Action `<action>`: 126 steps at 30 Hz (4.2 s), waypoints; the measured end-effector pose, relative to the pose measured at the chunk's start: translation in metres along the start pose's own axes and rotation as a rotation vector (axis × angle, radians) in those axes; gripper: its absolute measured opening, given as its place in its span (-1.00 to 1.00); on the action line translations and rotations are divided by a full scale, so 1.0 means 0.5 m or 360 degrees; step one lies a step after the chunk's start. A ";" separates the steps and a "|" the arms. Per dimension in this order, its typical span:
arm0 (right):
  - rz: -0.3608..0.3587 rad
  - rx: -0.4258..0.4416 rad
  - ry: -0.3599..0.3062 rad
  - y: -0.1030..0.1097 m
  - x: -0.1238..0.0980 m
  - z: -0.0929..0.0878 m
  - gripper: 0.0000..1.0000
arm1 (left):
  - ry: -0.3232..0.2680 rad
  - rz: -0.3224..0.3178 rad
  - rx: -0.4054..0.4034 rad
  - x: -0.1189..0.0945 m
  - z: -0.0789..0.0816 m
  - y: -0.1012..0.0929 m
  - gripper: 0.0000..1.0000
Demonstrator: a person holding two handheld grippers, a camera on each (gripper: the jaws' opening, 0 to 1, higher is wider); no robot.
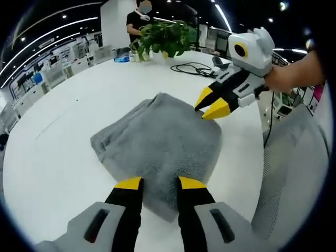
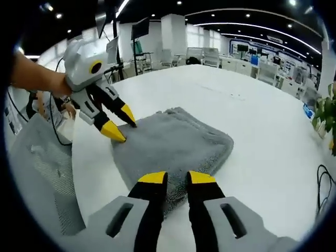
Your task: Fold the towel on the table until its edges align and the towel forms a compact rectangular stack.
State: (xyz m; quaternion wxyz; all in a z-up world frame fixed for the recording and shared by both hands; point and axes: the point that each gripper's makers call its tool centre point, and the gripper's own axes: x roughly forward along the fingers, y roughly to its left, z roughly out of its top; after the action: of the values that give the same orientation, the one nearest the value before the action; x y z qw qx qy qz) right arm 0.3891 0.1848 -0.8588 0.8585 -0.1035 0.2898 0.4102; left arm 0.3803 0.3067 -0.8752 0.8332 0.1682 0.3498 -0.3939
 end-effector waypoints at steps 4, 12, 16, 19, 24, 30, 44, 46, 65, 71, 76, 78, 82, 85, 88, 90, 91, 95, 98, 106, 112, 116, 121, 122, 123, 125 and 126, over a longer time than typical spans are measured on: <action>-0.0004 0.0036 0.0015 -0.002 0.007 -0.004 -0.60 | -0.0035 0.0079 -0.0043 -0.007 0.004 0.018 -0.49; -0.0069 0.0042 0.0016 -0.024 0.020 -0.012 -0.37 | -0.0074 0.0178 -0.0238 -0.012 -0.004 0.060 -0.39; -0.0107 0.0080 0.0029 -0.036 0.026 -0.024 -0.24 | -0.0045 0.0148 -0.0270 0.000 -0.012 0.051 -0.34; -0.0112 0.0129 0.0052 -0.050 0.037 -0.038 -0.21 | -0.0039 0.0128 -0.0316 0.007 -0.017 0.050 -0.34; -0.0097 0.0159 0.0064 -0.050 0.047 -0.046 -0.21 | -0.0027 0.0117 -0.0419 0.013 -0.028 0.057 -0.27; -0.0102 0.0248 0.0106 -0.057 0.061 -0.064 -0.16 | -0.0002 0.0098 -0.0571 0.021 -0.042 0.070 -0.11; -0.0040 0.0334 0.0129 -0.054 0.083 -0.063 -0.32 | 0.0075 -0.0027 -0.0601 0.060 -0.029 0.056 -0.43; -0.0048 0.0302 0.0130 -0.059 0.088 -0.058 -0.33 | 0.0075 -0.0030 -0.0608 0.064 -0.027 0.060 -0.43; -0.0107 0.0232 0.0174 -0.127 0.148 -0.004 -0.36 | 0.0100 0.0014 -0.0476 0.106 0.020 0.158 -0.44; -0.0112 0.0197 0.0197 -0.143 0.165 0.013 -0.36 | 0.0097 0.0024 -0.0495 0.114 0.028 0.181 -0.42; -0.0125 0.0189 0.0203 -0.152 0.170 0.018 -0.36 | 0.0103 0.0026 -0.0482 0.119 0.035 0.190 -0.41; -0.0123 0.0192 0.0203 -0.154 0.172 0.020 -0.36 | 0.0108 0.0024 -0.0452 0.121 0.039 0.195 -0.41; -0.0123 0.0200 0.0210 -0.159 0.173 0.022 -0.35 | 0.0134 0.0019 -0.0405 0.124 0.045 0.200 -0.41; -0.0127 0.0211 0.0211 -0.161 0.174 0.022 -0.35 | 0.0143 0.0025 -0.0388 0.124 0.045 0.202 -0.41; -0.0130 0.0212 0.0216 -0.161 0.173 0.022 -0.34 | 0.0133 0.0034 -0.0405 0.122 0.044 0.201 -0.42; -0.0135 0.0207 0.0225 -0.162 0.171 0.023 -0.33 | 0.0127 0.0039 -0.0416 0.120 0.044 0.200 -0.42; -0.0137 0.0202 0.0231 -0.163 0.170 0.025 -0.33 | 0.0127 0.0039 -0.0426 0.119 0.045 0.200 -0.43; -0.0162 0.0197 0.0202 -0.165 0.155 0.035 -0.28 | 0.0104 0.0063 -0.0392 0.106 0.054 0.202 -0.42; -0.0196 0.0154 0.0138 -0.169 0.142 0.050 -0.25 | 0.0061 0.0089 -0.0374 0.093 0.062 0.204 -0.42; -0.0240 0.0153 0.0059 -0.169 0.108 0.076 -0.24 | -0.0002 0.0157 -0.0320 0.058 0.083 0.218 -0.38; -0.0273 0.0151 -0.0001 -0.169 0.070 0.097 -0.20 | -0.0024 0.0200 -0.0270 0.021 0.085 0.219 -0.38; -0.0290 0.0136 -0.0021 -0.165 0.047 0.111 -0.16 | -0.0037 0.0221 -0.0251 -0.006 0.090 0.212 -0.38; -0.0290 0.0146 -0.0051 -0.160 0.026 0.121 -0.11 | -0.0069 0.0235 -0.0235 -0.031 0.098 0.196 -0.37; -0.0289 0.0144 -0.0056 -0.159 0.023 0.122 -0.10 | -0.0072 0.0240 -0.0238 -0.034 0.098 0.195 -0.37; -0.0281 0.0141 -0.0058 -0.154 0.020 0.123 -0.09 | -0.0076 0.0245 -0.0243 -0.038 0.098 0.193 -0.37; -0.0279 0.0135 -0.0053 -0.149 0.014 0.121 -0.07 | -0.0081 0.0248 -0.0252 -0.044 0.098 0.185 -0.36; -0.0273 0.0136 -0.0054 -0.145 0.011 0.120 -0.06 | -0.0083 0.0251 -0.0248 -0.046 0.099 0.182 -0.36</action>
State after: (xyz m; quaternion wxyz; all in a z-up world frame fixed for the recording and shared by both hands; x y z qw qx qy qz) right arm 0.4720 0.1668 -0.8176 0.8988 -0.0841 0.2826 0.3242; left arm 0.4625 0.3494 -0.8237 0.8810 0.1196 0.3433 -0.3029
